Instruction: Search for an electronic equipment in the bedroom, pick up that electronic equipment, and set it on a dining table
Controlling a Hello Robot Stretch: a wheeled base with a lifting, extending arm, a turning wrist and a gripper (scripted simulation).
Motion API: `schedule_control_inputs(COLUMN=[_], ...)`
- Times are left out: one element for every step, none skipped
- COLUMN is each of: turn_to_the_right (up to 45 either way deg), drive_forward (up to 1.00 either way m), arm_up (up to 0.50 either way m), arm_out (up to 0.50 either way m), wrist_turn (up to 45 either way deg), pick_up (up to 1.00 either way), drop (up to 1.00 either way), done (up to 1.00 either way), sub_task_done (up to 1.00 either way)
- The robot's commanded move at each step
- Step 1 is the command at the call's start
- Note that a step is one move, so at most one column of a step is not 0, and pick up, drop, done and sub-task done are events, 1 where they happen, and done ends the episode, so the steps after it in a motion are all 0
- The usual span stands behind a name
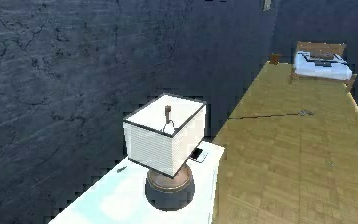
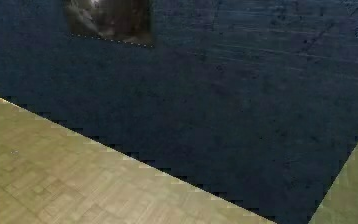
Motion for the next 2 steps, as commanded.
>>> schedule_control_inputs(turn_to_the_right=[45.0, -45.0], drive_forward=[0.0, 0.0], arm_up=[0.0, 0.0], arm_out=[0.0, 0.0], wrist_turn=[0.0, 0.0], pick_up=[0.0, 0.0], drop=[0.0, 0.0], done=[0.0, 0.0], sub_task_done=[0.0, 0.0])
